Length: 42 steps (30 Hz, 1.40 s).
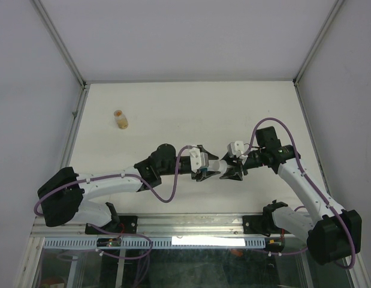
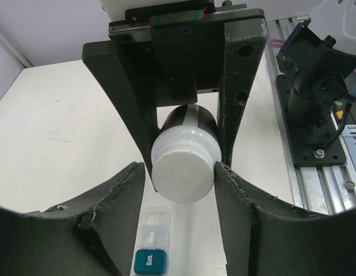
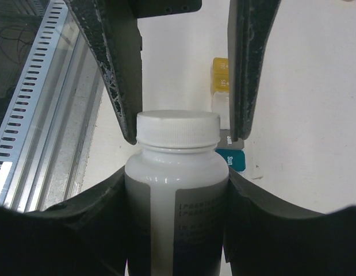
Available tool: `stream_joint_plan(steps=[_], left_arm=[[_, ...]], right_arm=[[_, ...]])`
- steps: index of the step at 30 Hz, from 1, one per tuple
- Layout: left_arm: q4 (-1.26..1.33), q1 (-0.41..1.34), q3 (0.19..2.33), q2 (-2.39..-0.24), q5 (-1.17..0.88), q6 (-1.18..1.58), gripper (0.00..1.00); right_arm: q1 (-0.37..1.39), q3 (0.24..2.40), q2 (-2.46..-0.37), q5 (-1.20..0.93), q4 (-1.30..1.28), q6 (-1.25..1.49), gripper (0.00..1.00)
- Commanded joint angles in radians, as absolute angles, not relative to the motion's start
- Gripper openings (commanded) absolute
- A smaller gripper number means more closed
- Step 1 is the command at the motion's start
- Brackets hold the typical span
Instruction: Sort the pills into containers
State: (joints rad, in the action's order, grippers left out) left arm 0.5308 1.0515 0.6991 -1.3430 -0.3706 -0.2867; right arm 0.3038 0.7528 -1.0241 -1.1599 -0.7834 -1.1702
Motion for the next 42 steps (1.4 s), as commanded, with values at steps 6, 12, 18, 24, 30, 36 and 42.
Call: stream_joint_plan(steps=[6, 12, 18, 24, 30, 36, 42], left_arm=[[0.580, 1.028, 0.747, -1.348, -0.429, -0.233, 0.27], [0.603, 1.028, 0.732, -1.337, -0.401, -0.004, 0.04], [0.603, 1.063, 0.717, -1.330, -0.146, 0.463, 0.00], [0.458, 1.115, 0.780, -1.346, -0.017, 0.652, 0.00], [0.490, 1.126, 0.779, -1.329, -0.014, 0.626, 0.46], [0.518, 1.126, 0.731, -1.294, -0.006, 0.584, 0.82], [0.581, 1.126, 0.616, -1.210, 0.008, 0.533, 0.99]], right_arm=[[0.303, 0.781, -1.017, -1.200, -0.777, -1.190, 0.00], [0.297, 0.782, -1.015, -1.193, -0.775, -1.187, 0.00], [0.296, 0.783, -1.022, -1.181, -0.765, -1.174, 0.00], [0.293, 0.782, -1.024, -1.180, -0.758, -1.166, 0.00], [0.287, 0.782, -1.021, -1.184, -0.758, -1.163, 0.00], [0.286, 0.782, -1.020, -1.185, -0.758, -1.163, 0.00], [0.285, 0.781, -1.020, -1.186, -0.760, -1.163, 0.00]])
